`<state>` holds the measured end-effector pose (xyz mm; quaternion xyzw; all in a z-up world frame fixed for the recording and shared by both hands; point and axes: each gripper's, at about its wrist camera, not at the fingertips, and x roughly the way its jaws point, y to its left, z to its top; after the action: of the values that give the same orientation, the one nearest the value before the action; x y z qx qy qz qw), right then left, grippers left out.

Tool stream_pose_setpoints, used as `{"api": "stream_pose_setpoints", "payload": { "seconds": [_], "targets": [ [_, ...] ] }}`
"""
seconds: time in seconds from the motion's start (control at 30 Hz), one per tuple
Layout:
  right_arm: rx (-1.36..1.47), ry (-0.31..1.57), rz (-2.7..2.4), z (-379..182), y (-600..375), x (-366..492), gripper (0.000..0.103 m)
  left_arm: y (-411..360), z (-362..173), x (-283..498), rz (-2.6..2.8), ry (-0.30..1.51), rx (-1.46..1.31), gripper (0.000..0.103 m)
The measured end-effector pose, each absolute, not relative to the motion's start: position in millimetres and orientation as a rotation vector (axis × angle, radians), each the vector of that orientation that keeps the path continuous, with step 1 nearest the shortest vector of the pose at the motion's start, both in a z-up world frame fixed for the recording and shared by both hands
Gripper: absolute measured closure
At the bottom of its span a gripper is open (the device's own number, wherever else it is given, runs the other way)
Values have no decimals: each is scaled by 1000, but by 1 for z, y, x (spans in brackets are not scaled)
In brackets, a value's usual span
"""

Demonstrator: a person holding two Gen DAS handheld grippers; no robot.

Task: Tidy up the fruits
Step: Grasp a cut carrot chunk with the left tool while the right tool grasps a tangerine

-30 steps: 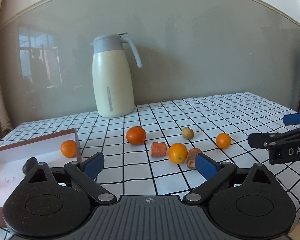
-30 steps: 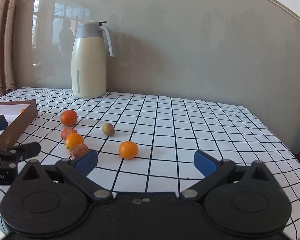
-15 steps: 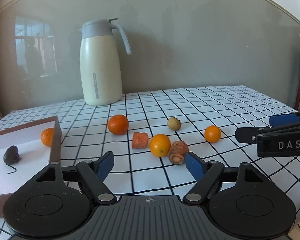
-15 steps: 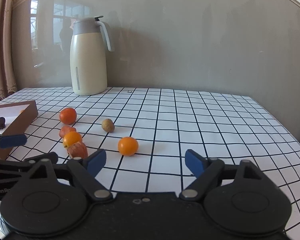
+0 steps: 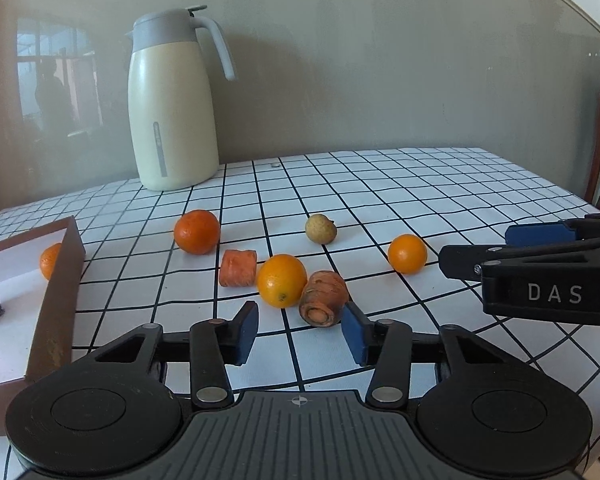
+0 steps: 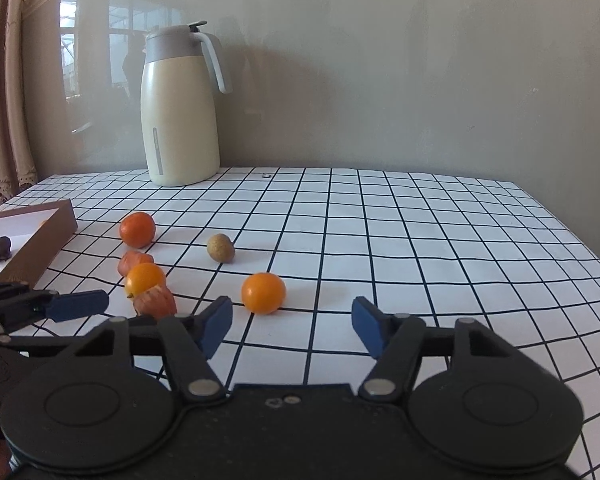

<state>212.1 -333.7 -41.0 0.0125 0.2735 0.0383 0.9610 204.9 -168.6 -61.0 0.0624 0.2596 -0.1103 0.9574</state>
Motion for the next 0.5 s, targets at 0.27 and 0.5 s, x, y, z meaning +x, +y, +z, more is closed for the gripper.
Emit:
{"api": "stream_pose_setpoints", "payload": {
  "seconds": [0.27,0.5],
  "targets": [
    [38,581,87,-48,-326,226,54,-174,-62,216,-230,549,133,58],
    [69,601,80,-54,-324,242,57,-170,-63,231,-224,575,115,65]
  ]
}}
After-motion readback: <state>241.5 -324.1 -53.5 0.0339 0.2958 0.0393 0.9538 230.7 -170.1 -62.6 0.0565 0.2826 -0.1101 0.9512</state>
